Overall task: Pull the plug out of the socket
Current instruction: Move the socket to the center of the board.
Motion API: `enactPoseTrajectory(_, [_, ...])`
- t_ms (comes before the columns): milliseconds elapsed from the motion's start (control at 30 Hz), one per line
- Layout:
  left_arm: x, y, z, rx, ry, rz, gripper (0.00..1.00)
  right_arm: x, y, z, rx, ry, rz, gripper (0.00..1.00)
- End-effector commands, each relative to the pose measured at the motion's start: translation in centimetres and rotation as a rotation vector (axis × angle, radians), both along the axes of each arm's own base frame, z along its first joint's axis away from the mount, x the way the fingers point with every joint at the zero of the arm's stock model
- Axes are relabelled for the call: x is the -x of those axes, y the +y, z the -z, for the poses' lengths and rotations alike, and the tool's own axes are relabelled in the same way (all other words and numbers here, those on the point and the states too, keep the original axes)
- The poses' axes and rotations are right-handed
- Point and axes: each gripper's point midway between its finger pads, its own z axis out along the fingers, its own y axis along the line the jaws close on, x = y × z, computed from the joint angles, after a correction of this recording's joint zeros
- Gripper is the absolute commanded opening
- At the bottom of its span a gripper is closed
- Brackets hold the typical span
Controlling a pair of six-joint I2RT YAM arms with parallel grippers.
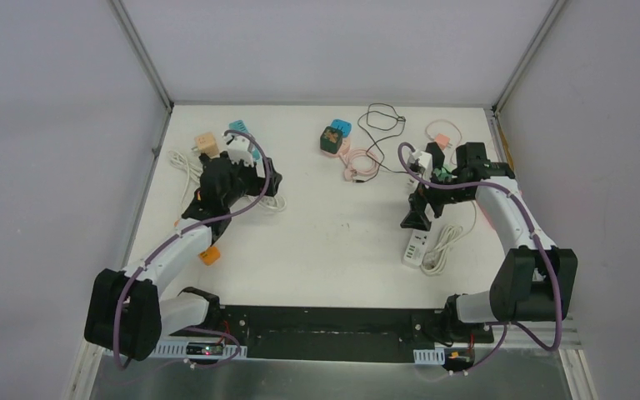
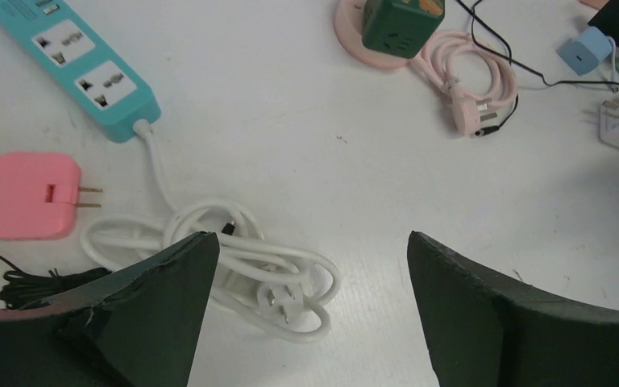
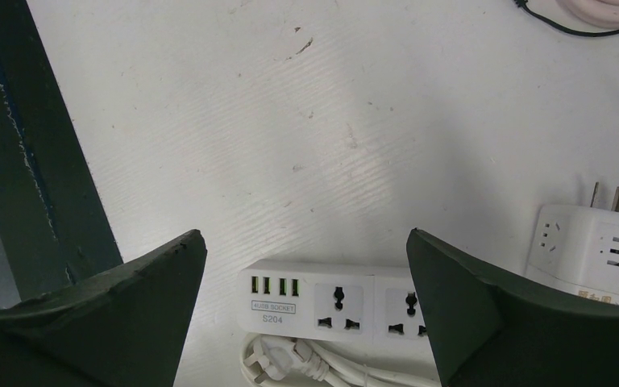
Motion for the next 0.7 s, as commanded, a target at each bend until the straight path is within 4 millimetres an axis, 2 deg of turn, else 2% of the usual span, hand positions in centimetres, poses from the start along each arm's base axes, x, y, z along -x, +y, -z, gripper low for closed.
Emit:
enactPoseTrajectory(0, [0.1,-0.8,-0.1,0.095,-0.072,0.026,0.93,0.1,0.6,-0.4,-0.052,-0.017,-0.019,1.00])
enactPoseTrajectory(67, [0.4,-1.0,1.0,0.103,-0.083,0.035,0.99,-0.1,0.7,-0.6,-0.063,-0.023,-0.013,1.00])
enactPoseTrajectory(233, [1.0,-1.0,2.6,0.074,-0.117,0.015,0.99,-0.2,0.8,-0.8,-0.070,-0.027,-0.004,1.00])
enactPoseTrajectory(367, [1.5,-1.8,5.1,0.034,-0.124,0.020,0.99,-0.5,0.8,-0.7,-0.069,-0.012,0.013,1.00])
enactPoseTrajectory(667, [2.3,-3.1,5.0,-0.015,-0.151,0.043,0.99,-1.4,1.0,-0.6,-0.084,0.007,0.056,1.00])
